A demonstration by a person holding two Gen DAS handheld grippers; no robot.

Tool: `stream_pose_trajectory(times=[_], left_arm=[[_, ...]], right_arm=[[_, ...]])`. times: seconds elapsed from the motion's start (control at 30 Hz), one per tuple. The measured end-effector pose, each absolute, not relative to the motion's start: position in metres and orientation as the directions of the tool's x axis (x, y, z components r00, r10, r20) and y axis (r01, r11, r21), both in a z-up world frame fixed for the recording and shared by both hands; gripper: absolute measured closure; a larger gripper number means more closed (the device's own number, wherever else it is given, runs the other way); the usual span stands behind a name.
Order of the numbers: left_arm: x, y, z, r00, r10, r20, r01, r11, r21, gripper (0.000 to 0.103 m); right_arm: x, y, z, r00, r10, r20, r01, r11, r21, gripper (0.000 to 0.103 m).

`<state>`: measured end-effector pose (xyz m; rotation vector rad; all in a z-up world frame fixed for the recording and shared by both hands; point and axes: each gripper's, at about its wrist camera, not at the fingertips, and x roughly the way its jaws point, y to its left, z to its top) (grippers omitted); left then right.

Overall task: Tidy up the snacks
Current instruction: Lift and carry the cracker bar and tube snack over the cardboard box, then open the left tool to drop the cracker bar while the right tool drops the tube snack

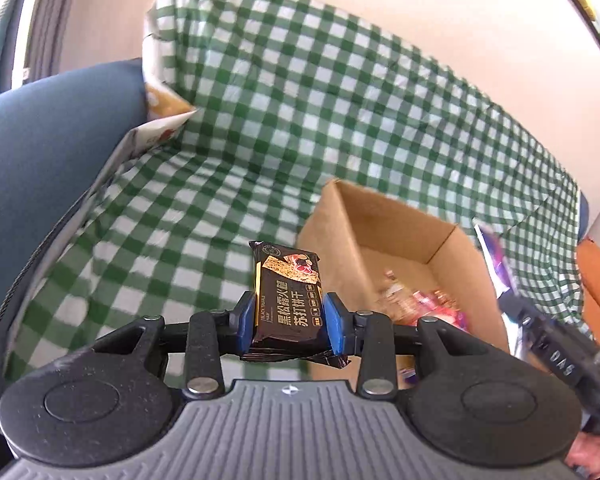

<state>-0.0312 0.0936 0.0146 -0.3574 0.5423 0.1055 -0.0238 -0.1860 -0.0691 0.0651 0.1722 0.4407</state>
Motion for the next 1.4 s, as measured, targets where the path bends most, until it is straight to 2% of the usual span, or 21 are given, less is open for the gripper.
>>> stream_pose_trajectory(times=[0.47, 1.03, 1.1, 1.13, 1.17, 1.2, 1.23, 1.33, 1.4], left_arm=[[0.022, 0.038, 0.075, 0.889, -0.055, -0.456, -0.066, 0.967, -0.245, 0.063], [0.091, -0.026, 0.127, 0.915, -0.124, -0.384, 0.045, 0.977, -0.210, 0.063], [0.095, -0.032, 0.130, 0.903, -0.161, -0.398, 0.086, 0.976, -0.199, 0.059], [0.096, -0.036, 0.131, 0.897, -0.174, -0.406, 0.104, 0.977, -0.188, 0.046], [0.093, -0.039, 0.131, 0.899, -0.174, -0.403, 0.112, 0.979, -0.173, 0.032], [0.087, -0.041, 0.129, 0.904, -0.170, -0.393, 0.117, 0.981, -0.155, 0.027], [0.081, -0.041, 0.126, 0.908, -0.169, -0.384, 0.123, 0.982, -0.140, 0.023], [0.057, -0.036, 0.109, 0.906, -0.170, -0.388, 0.128, 0.983, -0.130, 0.021], [0.038, -0.028, 0.093, 0.903, -0.156, -0.401, 0.107, 0.984, -0.141, 0.019]], right_arm=[[0.001, -0.221, -0.073, 0.926, 0.352, -0.140, -0.314, 0.920, 0.235, 0.083], [0.011, -0.245, -0.078, 0.941, 0.317, -0.115, -0.267, 0.910, 0.317, 0.083], [0.014, -0.245, -0.080, 0.936, 0.325, -0.137, -0.269, 0.909, 0.319, 0.078], [0.015, -0.245, -0.081, 0.932, 0.328, -0.153, -0.267, 0.909, 0.320, 0.073], [0.016, -0.245, -0.082, 0.933, 0.322, -0.162, -0.259, 0.911, 0.321, 0.053], [0.015, -0.246, -0.083, 0.936, 0.315, -0.159, -0.252, 0.913, 0.322, 0.034], [0.013, -0.247, -0.082, 0.937, 0.313, -0.151, -0.252, 0.912, 0.325, 0.028], [0.010, -0.248, -0.081, 0.935, 0.319, -0.154, -0.256, 0.909, 0.329, 0.020], [0.007, -0.249, -0.080, 0.937, 0.309, -0.163, -0.244, 0.913, 0.328, 0.010]])
